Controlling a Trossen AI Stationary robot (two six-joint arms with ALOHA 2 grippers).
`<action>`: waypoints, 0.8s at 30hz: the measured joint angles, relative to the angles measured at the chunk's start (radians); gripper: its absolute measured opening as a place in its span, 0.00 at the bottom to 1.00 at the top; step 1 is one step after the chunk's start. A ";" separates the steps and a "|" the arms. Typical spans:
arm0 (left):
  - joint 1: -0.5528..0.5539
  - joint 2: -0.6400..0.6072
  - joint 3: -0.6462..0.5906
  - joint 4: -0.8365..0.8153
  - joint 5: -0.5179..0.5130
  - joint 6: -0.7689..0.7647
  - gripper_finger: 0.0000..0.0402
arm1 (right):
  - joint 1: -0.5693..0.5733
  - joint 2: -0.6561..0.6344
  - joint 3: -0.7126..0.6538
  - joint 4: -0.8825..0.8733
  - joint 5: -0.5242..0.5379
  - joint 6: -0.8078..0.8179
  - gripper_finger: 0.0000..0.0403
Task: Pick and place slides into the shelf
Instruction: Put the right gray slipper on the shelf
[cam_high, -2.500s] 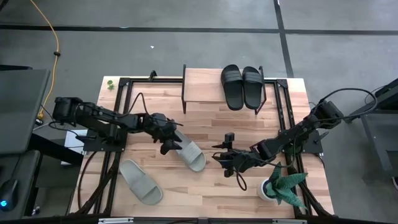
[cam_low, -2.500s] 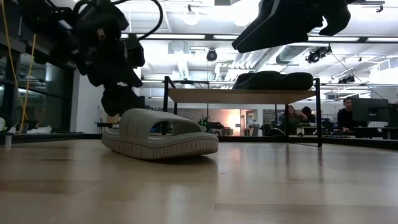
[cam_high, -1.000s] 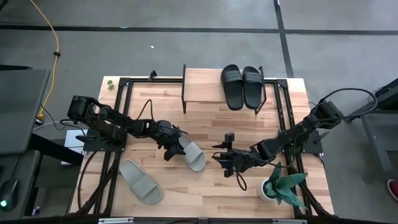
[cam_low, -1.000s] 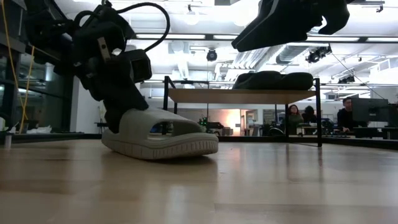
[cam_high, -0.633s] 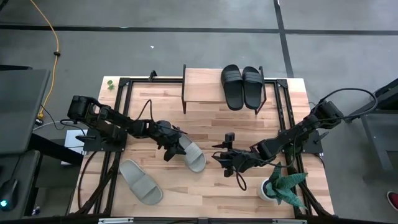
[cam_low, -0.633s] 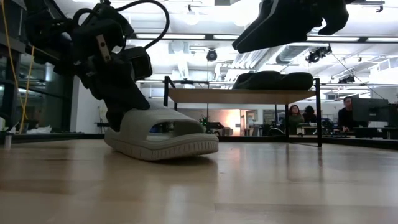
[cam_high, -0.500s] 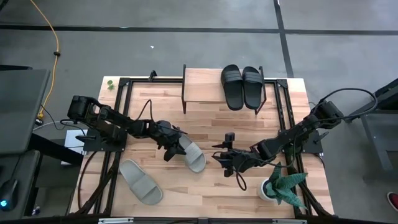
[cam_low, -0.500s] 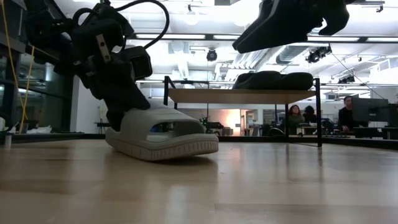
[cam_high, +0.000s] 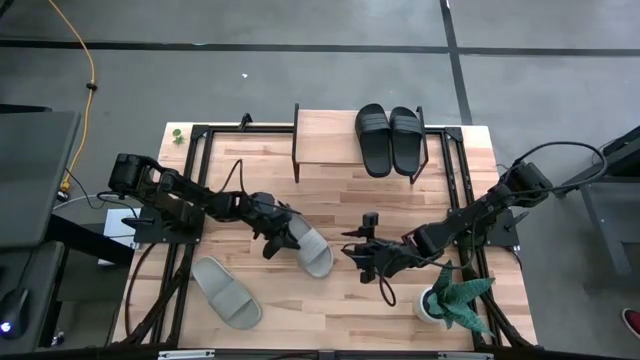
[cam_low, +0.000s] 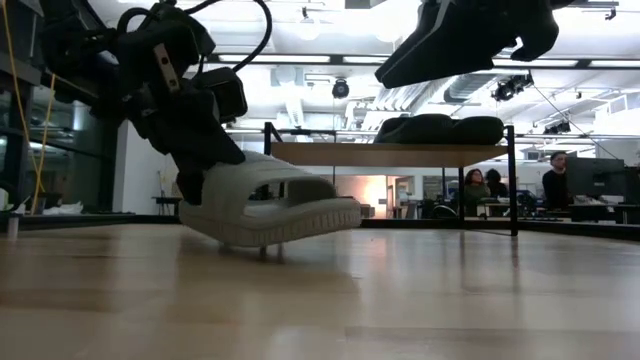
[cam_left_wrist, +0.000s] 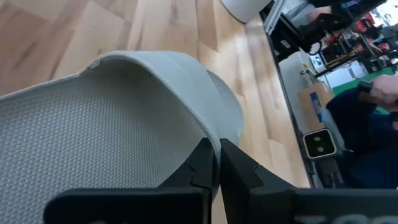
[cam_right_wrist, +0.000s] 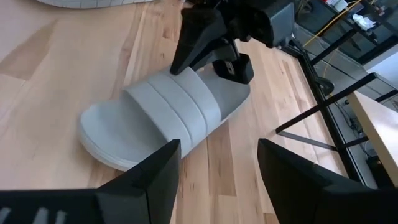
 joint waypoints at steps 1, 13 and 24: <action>0.000 0.000 0.003 0.000 0.004 0.000 0.01 | 0.000 0.000 0.000 -0.004 0.001 0.000 0.51; 0.000 -0.001 0.131 -0.050 0.073 -0.002 0.00 | 0.021 0.096 0.028 -0.011 0.169 -0.137 0.51; 0.000 -0.007 0.325 -0.331 0.072 0.107 0.00 | 0.098 0.131 0.161 -0.156 0.336 -0.170 0.51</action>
